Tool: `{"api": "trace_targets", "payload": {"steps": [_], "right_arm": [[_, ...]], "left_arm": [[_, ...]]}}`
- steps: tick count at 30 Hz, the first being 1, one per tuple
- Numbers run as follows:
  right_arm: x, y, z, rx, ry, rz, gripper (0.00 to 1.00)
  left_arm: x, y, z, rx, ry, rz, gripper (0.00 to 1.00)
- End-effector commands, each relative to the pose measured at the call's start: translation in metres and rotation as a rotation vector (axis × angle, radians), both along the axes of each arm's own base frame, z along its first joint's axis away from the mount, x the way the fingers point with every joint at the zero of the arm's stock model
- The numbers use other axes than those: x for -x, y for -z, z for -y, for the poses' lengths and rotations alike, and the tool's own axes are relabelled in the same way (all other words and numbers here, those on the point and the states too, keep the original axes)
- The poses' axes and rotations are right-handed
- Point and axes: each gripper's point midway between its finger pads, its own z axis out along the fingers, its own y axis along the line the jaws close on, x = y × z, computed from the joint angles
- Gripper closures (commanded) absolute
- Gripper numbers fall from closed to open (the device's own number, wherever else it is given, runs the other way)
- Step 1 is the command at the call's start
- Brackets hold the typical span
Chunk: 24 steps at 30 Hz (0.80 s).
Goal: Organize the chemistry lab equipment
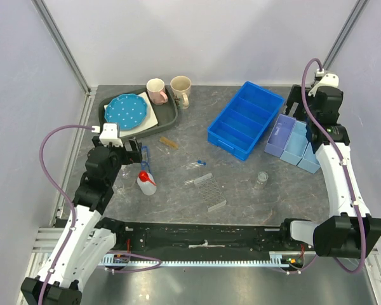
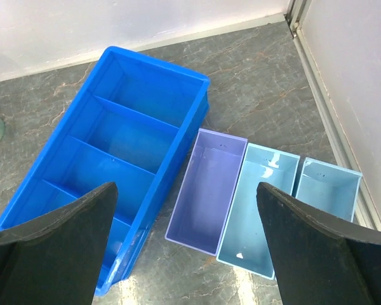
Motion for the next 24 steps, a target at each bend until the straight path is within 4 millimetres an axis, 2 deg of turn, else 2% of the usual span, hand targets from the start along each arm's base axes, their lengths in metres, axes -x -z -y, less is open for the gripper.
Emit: {"api": "trace_targets", "payload": {"steps": [1, 3, 4, 6, 7, 10, 13, 15, 17, 21, 24], "right_arm": [[-0.002, -0.028, -0.011, -0.003, -0.079, 0.058, 0.02], [-0.001, -0.025, -0.025, 0.028, -0.195, 0.035, 0.02], [0.003, -0.025, -0.051, 0.073, -0.401, 0.04, 0.02], [0.019, -0.015, -0.088, 0.062, -0.654, 0.014, 0.02], [0.032, -0.016, -0.115, 0.055, -0.845, 0.046, 0.02], [0.056, -0.008, -0.152, 0.025, -1.058, 0.051, 0.02], [0.072, 0.009, -0.175, 0.042, -1.157, 0.001, 0.02], [0.081, 0.02, -0.183, 0.067, -1.222, -0.009, 0.02], [0.09, 0.024, -0.194, 0.058, -1.283, -0.005, 0.02], [0.1, 0.036, -0.201, 0.031, -1.325, -0.01, 0.02], [0.102, 0.046, -0.2, 0.036, -1.317, -0.03, 0.02]], "left_arm": [[-0.004, -0.016, 0.012, 0.017, 0.057, 0.0, 0.0], [-0.004, -0.011, 0.018, 0.032, 0.08, -0.05, 0.0], [-0.003, -0.016, 0.02, 0.059, 0.078, -0.058, 0.0], [0.002, -0.008, 0.022, 0.081, 0.08, -0.121, 0.0], [0.004, -0.014, 0.022, 0.092, 0.079, -0.124, 0.0], [0.012, -0.011, 0.022, 0.116, 0.073, -0.174, 0.0], [0.019, -0.004, 0.021, 0.127, 0.059, -0.224, 0.0], [0.021, 0.003, 0.021, 0.127, 0.054, -0.259, 0.0], [0.02, 0.008, 0.021, 0.122, 0.047, -0.29, 0.0], [0.016, 0.023, 0.014, 0.081, 0.008, -0.365, 0.0], [0.011, 0.034, 0.001, 0.013, -0.052, -0.43, 0.0]]}}
